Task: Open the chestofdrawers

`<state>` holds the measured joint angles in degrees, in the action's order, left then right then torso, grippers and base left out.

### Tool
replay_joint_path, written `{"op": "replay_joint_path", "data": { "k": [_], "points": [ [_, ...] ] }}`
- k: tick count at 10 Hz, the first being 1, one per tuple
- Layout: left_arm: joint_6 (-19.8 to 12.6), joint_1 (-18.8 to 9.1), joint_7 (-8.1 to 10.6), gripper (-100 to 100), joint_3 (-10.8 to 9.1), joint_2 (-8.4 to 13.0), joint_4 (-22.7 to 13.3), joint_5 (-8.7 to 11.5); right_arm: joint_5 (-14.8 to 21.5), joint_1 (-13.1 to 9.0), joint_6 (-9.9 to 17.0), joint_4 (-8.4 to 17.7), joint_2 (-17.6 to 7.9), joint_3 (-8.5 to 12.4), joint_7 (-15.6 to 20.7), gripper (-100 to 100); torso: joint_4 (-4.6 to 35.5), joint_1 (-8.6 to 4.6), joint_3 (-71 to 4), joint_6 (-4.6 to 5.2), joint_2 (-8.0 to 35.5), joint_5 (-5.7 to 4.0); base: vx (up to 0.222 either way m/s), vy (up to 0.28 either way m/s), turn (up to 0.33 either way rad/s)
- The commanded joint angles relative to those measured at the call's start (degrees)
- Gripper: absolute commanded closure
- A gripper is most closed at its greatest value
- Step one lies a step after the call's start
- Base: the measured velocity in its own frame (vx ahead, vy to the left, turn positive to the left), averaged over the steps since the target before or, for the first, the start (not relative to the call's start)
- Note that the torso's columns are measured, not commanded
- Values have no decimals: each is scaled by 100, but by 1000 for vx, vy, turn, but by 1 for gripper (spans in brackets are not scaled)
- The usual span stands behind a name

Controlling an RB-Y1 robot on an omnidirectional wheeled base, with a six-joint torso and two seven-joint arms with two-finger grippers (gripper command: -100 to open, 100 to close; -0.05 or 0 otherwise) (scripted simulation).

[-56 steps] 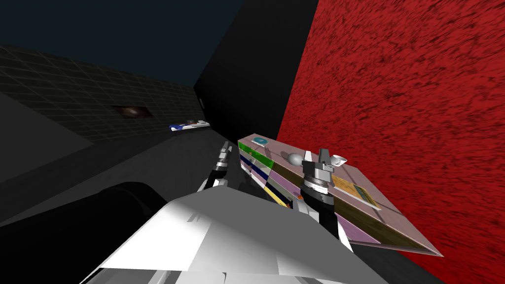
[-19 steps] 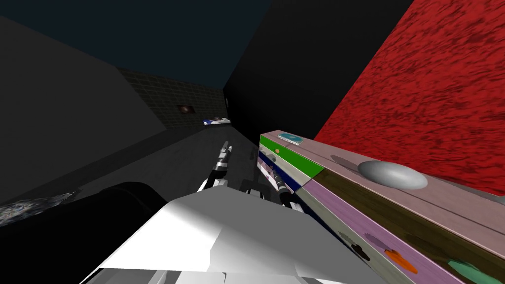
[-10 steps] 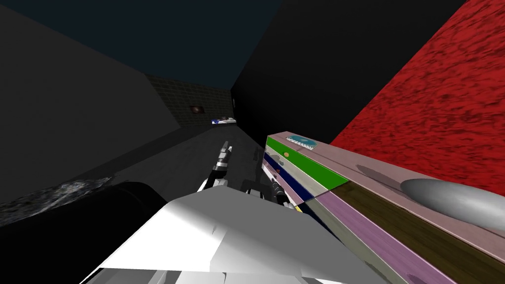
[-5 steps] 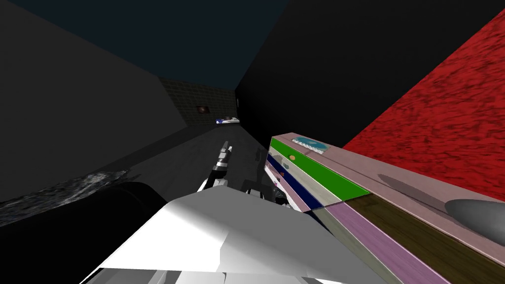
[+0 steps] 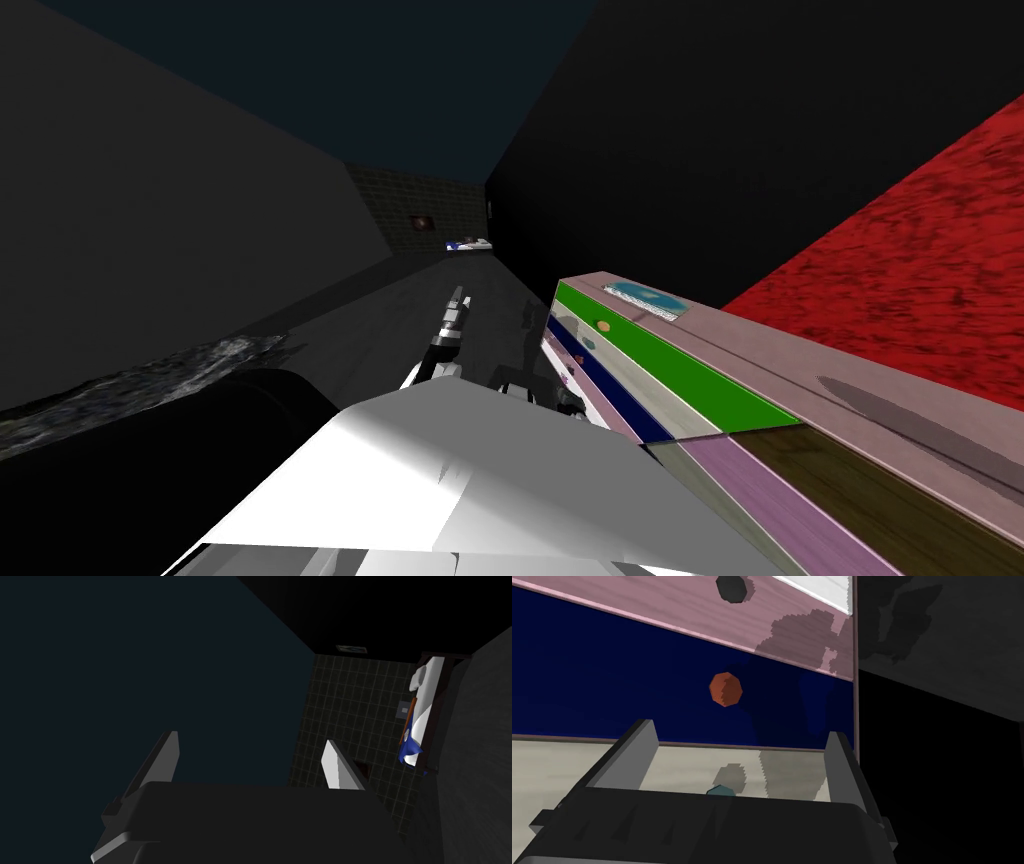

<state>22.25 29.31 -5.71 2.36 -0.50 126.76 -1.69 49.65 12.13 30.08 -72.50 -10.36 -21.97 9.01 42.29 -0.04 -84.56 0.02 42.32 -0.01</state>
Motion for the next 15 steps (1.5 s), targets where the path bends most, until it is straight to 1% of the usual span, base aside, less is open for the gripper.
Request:
{"op": "replay_joint_path", "data": {
  "k": [1,2,3,4,5,6,7,8,9,10,11,12,13,14,15],
  "points": [
    [0,-1,0,0,1,0,0,0,300,-92,317,373,7,-70,34,-100,1,4,0,-4,-2,0,34,9,114],
    [0,0,0,0,0,0,0,0,528,-215,523,578,1,-140,103,-100,0,3,-1,-1,-2,1,41,11,170],
    [0,0,0,0,0,0,0,0,528,-215,625,701,1,-140,103,-100,0,5,-3,-4,-6,1,41,7,85],
    [0,0,0,0,0,0,0,0,749,-340,795,902,-8,-205,172,-100,-1,3,-3,1,-4,1,48,4,157],
    [0,0,0,0,0,0,0,0,749,-340,925,1022,-8,-205,172,-100,-1,3,-3,-3,-6,0,44,1,101],
    [0,0,0,0,0,0,0,0,964,-465,1082,1207,-20,-264,240,-100,-1,3,-2,0,-3,1,47,-1,133],
    [0,0,0,0,0,0,0,0,964,-465,1216,1334,-20,-264,240,-100,0,4,-1,-3,-4,1,33,-2,115],
    [0,0,0,0,0,0,0,0,1171,-590,1401,1528,-35,-319,308,-100,0,4,1,-1,1,1,33,-10,199],
    [0,-1,0,0,0,0,0,0,1171,-590,1496,1638,-35,-319,308,-100,1,2,1,-3,-1,0,30,-12,71],
    [0,0,0,0,0,0,0,0,1370,-714,1654,1931,-53,-369,373,-100,0,2,0,1,-1,0,39,-14,117],
    [0,0,0,0,0,0,0,0,1370,-714,1765,1931,-53,-369,373,-100,0,3,-2,-2,-4,1,34,-13,95],
    [0,0,0,0,0,0,0,0,1559,-835,1964,2132,-75,-415,437,-100,-1,5,-2,-1,-3,1,36,-19,156],
    [0,0,0,0,0,0,0,0,1559,-835,2022,2214,-75,-415,437,-100,0,3,-2,-4,-5,1,29,-23,75],
    [0,0,0,0,0,0,0,0,1738,-954,2232,2446,-99,-455,499,-100,-1,2,-1,1,-1,1,27,-30,115],
    [0,0,0,0,0,0,0,0,1738,-954,2265,2483,-99,-455,499,-100,1,1,0,-3,-2,0,23,-24,88]
  ]
}}
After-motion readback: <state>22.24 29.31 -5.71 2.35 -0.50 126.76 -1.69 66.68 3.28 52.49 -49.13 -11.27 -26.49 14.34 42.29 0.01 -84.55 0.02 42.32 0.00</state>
